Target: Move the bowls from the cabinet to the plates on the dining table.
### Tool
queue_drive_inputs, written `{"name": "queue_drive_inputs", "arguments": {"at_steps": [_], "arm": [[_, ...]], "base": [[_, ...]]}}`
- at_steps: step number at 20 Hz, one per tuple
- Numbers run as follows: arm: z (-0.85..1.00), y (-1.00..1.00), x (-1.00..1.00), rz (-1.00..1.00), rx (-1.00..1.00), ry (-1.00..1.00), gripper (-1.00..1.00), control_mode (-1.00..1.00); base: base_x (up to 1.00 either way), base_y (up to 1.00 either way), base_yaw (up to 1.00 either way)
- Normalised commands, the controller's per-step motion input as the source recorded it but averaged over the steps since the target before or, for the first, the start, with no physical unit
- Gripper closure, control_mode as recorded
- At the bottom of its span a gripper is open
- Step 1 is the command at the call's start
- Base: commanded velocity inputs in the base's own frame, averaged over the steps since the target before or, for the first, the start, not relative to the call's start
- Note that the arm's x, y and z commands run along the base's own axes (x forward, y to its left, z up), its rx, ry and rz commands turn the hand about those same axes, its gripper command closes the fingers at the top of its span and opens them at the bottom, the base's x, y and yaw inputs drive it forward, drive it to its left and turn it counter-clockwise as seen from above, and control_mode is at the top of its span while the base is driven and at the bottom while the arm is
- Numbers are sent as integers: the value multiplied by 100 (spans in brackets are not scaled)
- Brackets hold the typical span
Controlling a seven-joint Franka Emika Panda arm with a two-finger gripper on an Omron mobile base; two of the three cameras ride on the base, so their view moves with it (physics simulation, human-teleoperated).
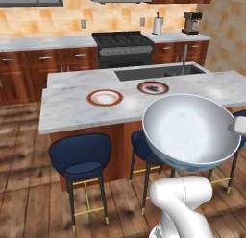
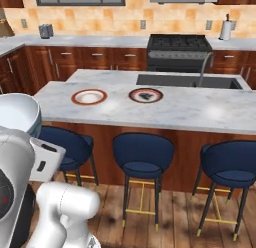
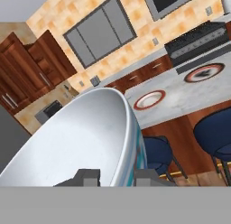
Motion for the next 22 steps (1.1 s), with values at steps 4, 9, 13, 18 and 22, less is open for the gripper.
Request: {"name": "queue_drive_inputs", "arguments": {"at_steps": [4, 9, 13, 18, 22], "arm": [[0, 0, 0, 0, 0, 0, 100, 100], [0, 0, 0, 0, 0, 0, 100, 100], [0, 0, 0, 0, 0, 0, 100, 100], [0, 0, 0, 0, 0, 0, 100, 100], [0, 0, 0, 0, 0, 0, 100, 100]], "base": [[13, -53, 0], [4, -21, 0], [24, 1, 0], [57, 0, 0], [68, 0, 0]]}}
